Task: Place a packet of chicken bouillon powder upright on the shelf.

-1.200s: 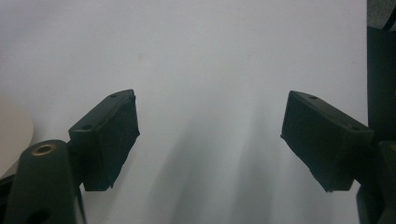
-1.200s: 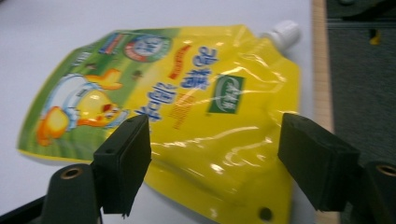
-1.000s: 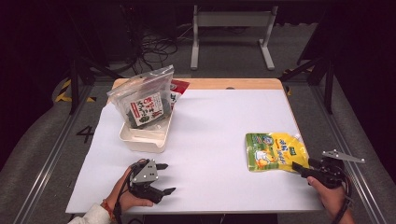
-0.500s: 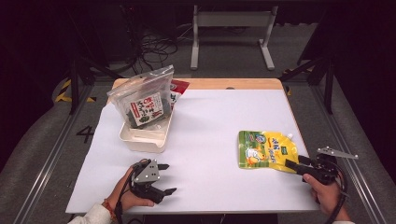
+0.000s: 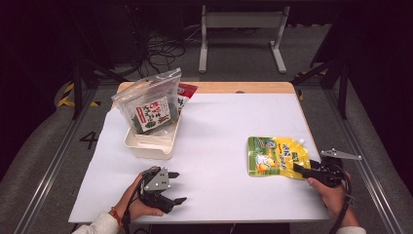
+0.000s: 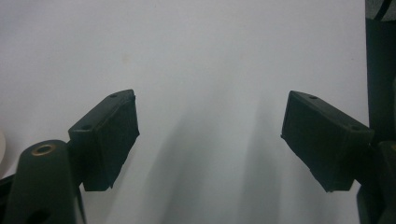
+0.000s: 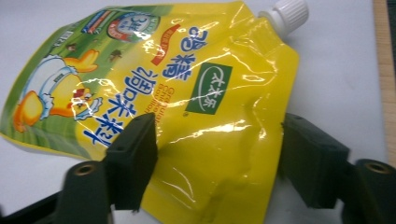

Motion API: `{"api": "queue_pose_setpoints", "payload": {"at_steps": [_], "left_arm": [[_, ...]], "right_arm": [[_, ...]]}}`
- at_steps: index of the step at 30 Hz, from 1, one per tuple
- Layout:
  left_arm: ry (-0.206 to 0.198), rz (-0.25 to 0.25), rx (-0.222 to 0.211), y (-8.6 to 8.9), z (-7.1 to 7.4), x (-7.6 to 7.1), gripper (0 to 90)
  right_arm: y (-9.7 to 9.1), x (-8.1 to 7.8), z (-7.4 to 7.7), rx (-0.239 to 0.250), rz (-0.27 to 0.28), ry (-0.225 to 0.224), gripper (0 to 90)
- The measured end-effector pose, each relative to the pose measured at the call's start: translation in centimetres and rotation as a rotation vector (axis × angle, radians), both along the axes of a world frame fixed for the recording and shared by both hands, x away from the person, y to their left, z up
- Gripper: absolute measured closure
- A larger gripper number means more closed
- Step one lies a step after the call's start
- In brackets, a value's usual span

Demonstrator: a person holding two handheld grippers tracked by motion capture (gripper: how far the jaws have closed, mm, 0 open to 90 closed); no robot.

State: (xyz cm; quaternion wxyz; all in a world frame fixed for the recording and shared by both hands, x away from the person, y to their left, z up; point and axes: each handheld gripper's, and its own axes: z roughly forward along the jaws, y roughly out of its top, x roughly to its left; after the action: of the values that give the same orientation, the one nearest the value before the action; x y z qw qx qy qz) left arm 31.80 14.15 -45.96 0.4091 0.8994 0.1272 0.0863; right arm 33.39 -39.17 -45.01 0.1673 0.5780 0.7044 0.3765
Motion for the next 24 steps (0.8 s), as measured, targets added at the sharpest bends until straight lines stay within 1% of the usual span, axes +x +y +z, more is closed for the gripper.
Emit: {"api": "queue_pose_setpoints", "payload": {"at_steps": [1,2,3,5,6,7,9,10,11,12,14,15,16,17,18,19,20,21,22,24], "left_arm": [[-0.003,-0.002,0.0,0.0,0.0,0.1,19.2],[-0.001,-0.002,0.0,-0.1,0.0,0.1,19.3],[0.003,-0.003,-0.001,-0.1,0.0,0.2,19.2],[-0.001,-0.005,-0.002,-0.2,0.0,0.2,19.3],[-0.002,-0.008,-0.003,-0.2,0.0,0.2,19.3],[-0.002,-0.008,-0.003,-0.2,0.1,0.2,19.3],[-0.001,-0.01,0.0,-0.1,0.0,0.3,19.2],[-0.001,-0.01,0.001,-0.1,0.0,0.3,19.2],[-0.001,-0.009,0.002,-0.1,0.0,0.3,19.2],[-0.002,-0.007,0.002,0.0,0.0,0.2,19.3],[-0.005,-0.007,0.002,0.0,0.0,0.2,19.3],[-0.008,-0.005,0.005,0.0,0.0,0.1,19.3],[-0.008,-0.005,0.005,0.0,0.0,0.1,19.3],[-0.004,-0.005,0.005,0.0,0.0,0.1,19.3],[-0.007,-0.003,0.006,0.0,0.0,0.1,19.3],[-0.006,-0.002,0.007,0.0,0.0,0.1,19.3],[-0.005,-0.002,0.005,0.0,0.0,0.1,19.3],[-0.005,-0.002,0.005,0.0,0.0,0.1,19.3],[-0.003,-0.002,0.004,0.0,0.0,0.1,19.3],[-0.003,-0.001,0.004,0.0,0.0,0.1,19.3]], "right_arm": [[-0.1,0.0,0.0,-0.01,0.001,-0.004,38.9],[-0.2,0.0,0.1,-0.012,-0.003,0.0,41.9],[-0.3,0.1,0.1,-0.015,-0.005,-0.005,45.1],[-0.5,0.1,0.0,0.0,-0.017,-0.019,50.5],[-0.5,0.1,-0.1,0.021,-0.018,-0.021,51.1],[-0.7,0.2,-0.2,0.068,0.004,-0.023,50.9],[-0.7,0.3,-0.3,0.132,0.017,-0.026,49.9],[-0.7,0.3,-0.3,0.149,0.018,-0.031,48.2],[-0.7,0.4,-0.3,0.157,0.023,-0.031,45.7],[-0.7,0.5,-0.3,0.183,0.025,-0.026,44.5],[-0.7,0.7,-0.3,0.228,0.021,-0.045,46.0],[-0.7,0.8,-0.2,0.249,0.03,-0.051,46.6],[-0.7,0.8,-0.2,0.249,0.03,-0.051,46.6],[-0.5,1.2,-0.2,0.269,0.038,-0.046,52.1],[-0.4,1.4,-0.3,0.265,0.045,-0.035,54.9],[-0.1,1.6,-0.4,0.256,0.054,-0.024,59.9],[0.1,1.8,-0.5,0.24,0.061,-0.014,67.3],[0.1,1.8,-0.5,0.24,0.061,-0.014,67.3],[0.6,2.2,-0.5,0.234,0.07,-0.005,75.1],[0.9,2.3,-0.5,0.239,0.07,-0.009,80.8]]}}
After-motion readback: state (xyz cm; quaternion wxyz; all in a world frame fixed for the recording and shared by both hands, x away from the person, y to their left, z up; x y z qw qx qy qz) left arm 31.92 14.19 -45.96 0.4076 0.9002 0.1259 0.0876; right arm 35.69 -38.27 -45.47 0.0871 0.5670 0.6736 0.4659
